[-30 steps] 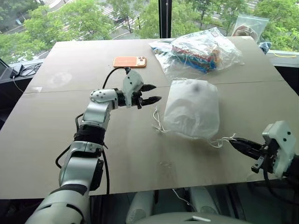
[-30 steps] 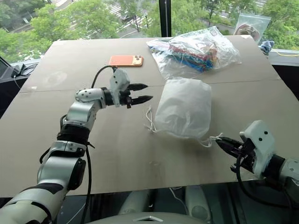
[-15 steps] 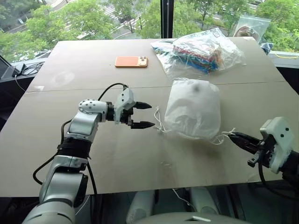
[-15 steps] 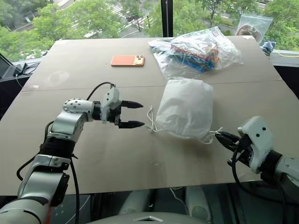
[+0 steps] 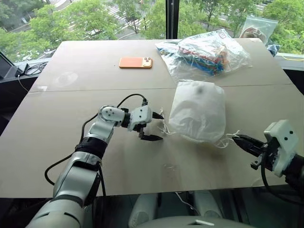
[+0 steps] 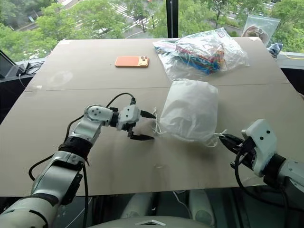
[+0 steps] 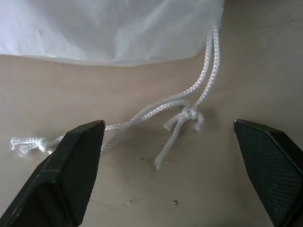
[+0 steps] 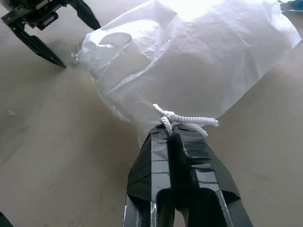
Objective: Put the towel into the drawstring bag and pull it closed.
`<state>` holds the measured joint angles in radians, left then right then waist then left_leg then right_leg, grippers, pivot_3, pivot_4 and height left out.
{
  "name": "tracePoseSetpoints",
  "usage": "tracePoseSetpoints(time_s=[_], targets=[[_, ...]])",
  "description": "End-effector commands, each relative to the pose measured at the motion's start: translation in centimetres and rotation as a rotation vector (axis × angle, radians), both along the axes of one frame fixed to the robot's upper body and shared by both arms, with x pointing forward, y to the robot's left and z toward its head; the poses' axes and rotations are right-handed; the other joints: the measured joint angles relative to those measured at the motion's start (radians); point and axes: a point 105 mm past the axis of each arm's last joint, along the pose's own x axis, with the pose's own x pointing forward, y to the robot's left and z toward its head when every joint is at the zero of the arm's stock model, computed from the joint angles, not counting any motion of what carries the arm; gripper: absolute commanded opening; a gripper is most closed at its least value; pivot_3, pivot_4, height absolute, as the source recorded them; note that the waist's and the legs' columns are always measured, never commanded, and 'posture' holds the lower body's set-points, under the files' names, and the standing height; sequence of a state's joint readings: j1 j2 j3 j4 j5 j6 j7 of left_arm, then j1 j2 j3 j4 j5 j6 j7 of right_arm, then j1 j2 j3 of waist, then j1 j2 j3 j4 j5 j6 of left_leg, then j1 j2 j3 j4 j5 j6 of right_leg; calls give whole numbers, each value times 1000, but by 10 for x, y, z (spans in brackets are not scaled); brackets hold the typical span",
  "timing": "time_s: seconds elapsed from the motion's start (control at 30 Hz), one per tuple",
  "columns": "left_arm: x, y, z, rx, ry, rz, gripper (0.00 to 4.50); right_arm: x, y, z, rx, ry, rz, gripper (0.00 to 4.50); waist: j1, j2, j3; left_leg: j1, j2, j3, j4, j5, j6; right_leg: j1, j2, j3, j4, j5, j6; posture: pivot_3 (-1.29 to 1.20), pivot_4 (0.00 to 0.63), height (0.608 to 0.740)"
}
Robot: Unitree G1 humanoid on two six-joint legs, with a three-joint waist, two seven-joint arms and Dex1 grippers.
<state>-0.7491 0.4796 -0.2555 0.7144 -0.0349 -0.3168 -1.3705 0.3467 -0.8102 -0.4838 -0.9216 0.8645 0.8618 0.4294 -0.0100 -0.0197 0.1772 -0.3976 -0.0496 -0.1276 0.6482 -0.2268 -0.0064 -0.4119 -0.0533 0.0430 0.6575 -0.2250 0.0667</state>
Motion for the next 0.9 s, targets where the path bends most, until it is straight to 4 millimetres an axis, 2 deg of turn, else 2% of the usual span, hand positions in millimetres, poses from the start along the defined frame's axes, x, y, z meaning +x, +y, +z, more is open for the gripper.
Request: tracePoseSetpoints(time_s=[0.03, 0.17, 0.2, 0.33, 0.4, 0.5, 0.6, 0.73, 0.9], targets=[[-1, -10, -12, 32, -14, -40, 4482, -1, 3, 6, -8, -48, 8, 0, 0, 0, 0, 0, 0, 0, 0, 0, 0, 0, 0, 0, 0, 0, 0, 0, 150, 740], [-4, -10, -22, 70, 21, -69, 3445, -2, 4, 6, -7, -54, 5, 0, 2, 0, -2, 2, 0, -1, 1, 0, 0, 3, 0, -1, 0, 0, 0, 0, 150, 740], [-5, -9, -23, 74, 26, -70, 2842, -2, 4, 6, -7, -54, 5, 0, 2, 1, -2, 2, 0, -1, 1, 0, 0, 4, 0, -1, 0, 0, 0, 0, 150, 740], [-8, -3, -28, 82, 75, -71, 1175, -1, 4, 9, 6, -65, 3, 0, 3, 1, -2, 6, 0, -3, 1, 0, 1, 7, 0, -3, 0, -1, 1, 0, 150, 740], [-10, -1, -29, 76, 99, -67, 133, 1, 4, 13, 17, -87, -1, 0, 2, 0, -2, 11, 1, -3, 2, 0, 1, 12, 0, -3, 0, -2, -1, 0, 150, 740], [-7, 0, -27, 53, 93, -27, 56, 8, 0, 26, 52, -148, -26, 0, -4, 0, -2, 15, 2, -2, 1, 0, 0, 17, 0, -3, -1, -3, -2, 0, 150, 740], [5, 1, -17, -6, 14, 72, 56, 19, -13, 48, 67, -268, -98, 0, -4, 1, -2, 16, 3, -2, 1, 0, 0, 17, 0, -2, -1, -3, -2, 0, 150, 740], [30, 1, 31, -241, -150, 259, 56, 34, -34, 89, 103, -476, -226, 0, -2, 0, -1, 13, 2, -3, 1, 0, 0, 15, 0, -3, -1, 0, 2, 0, 150, 740], [52, 17, 97, -488, -334, 473, 56, 44, -49, 140, 172, -683, -315, 0, -1, 0, -1, 1, 2, -3, 1, 0, 0, 3, 0, -4, -1, 0, 2, 0, 150, 740]])
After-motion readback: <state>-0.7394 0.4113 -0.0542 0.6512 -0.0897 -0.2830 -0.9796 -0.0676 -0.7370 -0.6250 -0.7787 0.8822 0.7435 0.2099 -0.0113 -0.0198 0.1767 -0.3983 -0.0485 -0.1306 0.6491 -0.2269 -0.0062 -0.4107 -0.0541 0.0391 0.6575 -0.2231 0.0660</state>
